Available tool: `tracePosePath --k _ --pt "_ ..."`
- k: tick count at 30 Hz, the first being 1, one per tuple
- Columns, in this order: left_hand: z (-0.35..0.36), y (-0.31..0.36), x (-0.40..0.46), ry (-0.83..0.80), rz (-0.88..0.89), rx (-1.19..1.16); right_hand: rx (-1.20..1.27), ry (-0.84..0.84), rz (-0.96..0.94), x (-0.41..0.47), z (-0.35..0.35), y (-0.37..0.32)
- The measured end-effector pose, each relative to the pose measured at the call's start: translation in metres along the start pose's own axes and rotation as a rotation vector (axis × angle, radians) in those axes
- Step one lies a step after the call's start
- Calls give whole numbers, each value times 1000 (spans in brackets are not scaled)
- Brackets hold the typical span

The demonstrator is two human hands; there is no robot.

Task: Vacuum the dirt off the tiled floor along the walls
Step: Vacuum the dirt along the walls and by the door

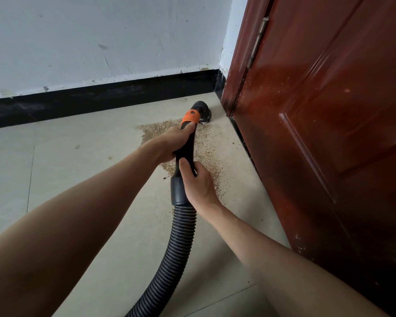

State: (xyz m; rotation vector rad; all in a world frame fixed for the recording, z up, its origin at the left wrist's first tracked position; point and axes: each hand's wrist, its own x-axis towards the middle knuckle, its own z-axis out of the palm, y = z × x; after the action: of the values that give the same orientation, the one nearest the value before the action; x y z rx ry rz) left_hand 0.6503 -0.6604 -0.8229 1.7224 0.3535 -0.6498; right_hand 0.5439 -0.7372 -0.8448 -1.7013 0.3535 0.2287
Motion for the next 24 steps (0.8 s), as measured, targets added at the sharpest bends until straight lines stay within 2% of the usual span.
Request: tracePosePath --k 24 --pt "-20 -15 -25 74 16 -1 -46 -89 14 -20 19 -1"
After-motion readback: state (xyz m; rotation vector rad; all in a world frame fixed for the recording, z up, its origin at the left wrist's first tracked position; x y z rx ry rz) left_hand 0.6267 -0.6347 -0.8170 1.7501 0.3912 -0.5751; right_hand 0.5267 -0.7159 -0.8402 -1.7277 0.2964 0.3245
